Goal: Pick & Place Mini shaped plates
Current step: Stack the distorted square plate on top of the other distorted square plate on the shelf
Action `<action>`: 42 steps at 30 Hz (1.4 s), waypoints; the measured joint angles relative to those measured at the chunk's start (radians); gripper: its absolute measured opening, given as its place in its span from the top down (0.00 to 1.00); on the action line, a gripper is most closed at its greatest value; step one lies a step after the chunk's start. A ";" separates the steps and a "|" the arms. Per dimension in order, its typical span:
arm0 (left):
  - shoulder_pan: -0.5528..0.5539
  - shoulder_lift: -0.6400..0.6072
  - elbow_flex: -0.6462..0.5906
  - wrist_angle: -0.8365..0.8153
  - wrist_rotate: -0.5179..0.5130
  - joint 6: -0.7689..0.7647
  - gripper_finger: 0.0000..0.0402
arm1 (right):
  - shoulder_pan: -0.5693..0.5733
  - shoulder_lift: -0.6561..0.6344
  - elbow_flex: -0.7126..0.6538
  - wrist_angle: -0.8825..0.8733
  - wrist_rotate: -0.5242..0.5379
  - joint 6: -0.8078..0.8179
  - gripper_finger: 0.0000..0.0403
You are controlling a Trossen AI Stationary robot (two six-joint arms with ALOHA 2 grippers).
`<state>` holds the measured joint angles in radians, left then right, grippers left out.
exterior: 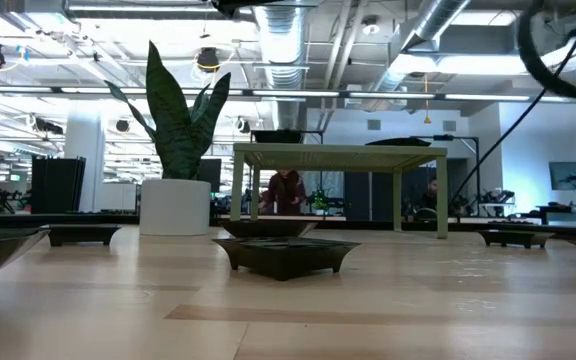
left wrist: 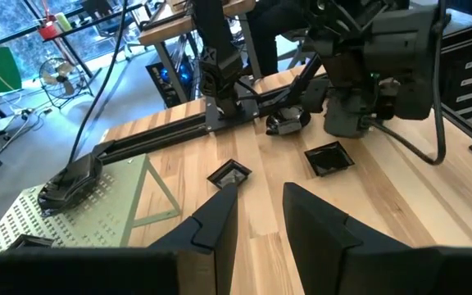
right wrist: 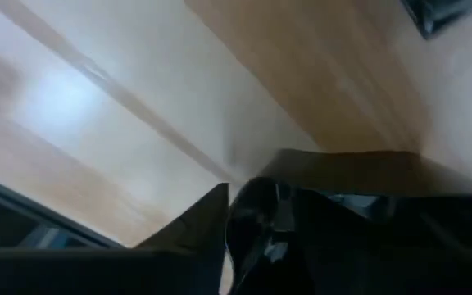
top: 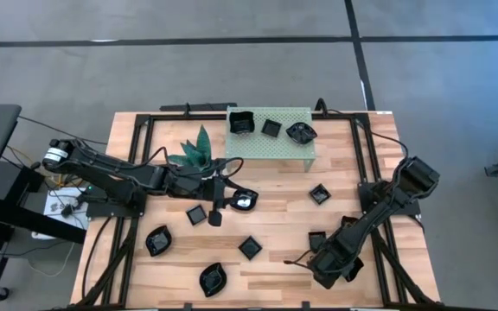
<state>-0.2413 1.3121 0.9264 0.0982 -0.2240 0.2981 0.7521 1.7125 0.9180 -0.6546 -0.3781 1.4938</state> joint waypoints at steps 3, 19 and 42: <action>0.000 0.000 0.000 0.003 0.000 0.000 0.75 | -0.002 0.008 0.000 -0.016 -0.023 -0.042 0.77; -0.023 0.002 0.000 0.016 0.336 -0.039 0.75 | -0.049 -0.191 0.150 -0.003 0.120 -0.626 0.99; -0.001 0.490 0.068 0.374 0.450 -0.145 0.60 | -0.343 -0.192 0.175 0.069 0.206 -1.625 0.99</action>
<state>-0.2420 1.8023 0.9939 0.4721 0.2263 0.1528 0.4096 1.5201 1.0931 -0.5856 -0.1723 -0.1310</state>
